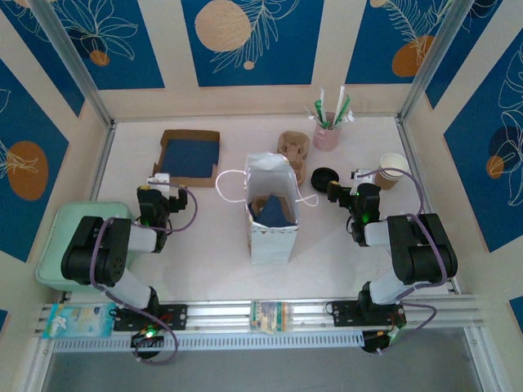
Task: Pack the takeout coffee
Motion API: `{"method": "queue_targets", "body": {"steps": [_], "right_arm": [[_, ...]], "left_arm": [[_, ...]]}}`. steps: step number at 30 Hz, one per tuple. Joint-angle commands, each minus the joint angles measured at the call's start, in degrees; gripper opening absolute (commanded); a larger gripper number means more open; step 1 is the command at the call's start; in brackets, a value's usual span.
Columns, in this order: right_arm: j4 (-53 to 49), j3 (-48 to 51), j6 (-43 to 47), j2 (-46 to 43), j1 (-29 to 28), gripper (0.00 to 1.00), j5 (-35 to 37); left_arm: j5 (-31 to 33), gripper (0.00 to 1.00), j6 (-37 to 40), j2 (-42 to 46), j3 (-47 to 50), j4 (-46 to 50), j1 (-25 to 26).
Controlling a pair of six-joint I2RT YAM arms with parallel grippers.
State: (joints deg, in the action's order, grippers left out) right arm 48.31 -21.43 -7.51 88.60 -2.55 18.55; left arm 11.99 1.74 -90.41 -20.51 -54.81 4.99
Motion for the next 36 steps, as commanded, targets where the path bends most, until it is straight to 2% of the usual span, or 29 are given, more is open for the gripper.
{"method": "queue_targets", "body": {"steps": [1,36], "right_arm": [[0.6,-1.1,-0.7,-1.3,0.1,0.99,-0.6],[0.6,-1.1,-0.7,-1.3,0.1,0.99,-0.6]], "left_arm": [[-1.0,1.00,-0.6,0.9,-0.1,-0.5,0.0],[-1.8,1.00,-0.4,0.8,-0.7,0.7,0.0]]}}
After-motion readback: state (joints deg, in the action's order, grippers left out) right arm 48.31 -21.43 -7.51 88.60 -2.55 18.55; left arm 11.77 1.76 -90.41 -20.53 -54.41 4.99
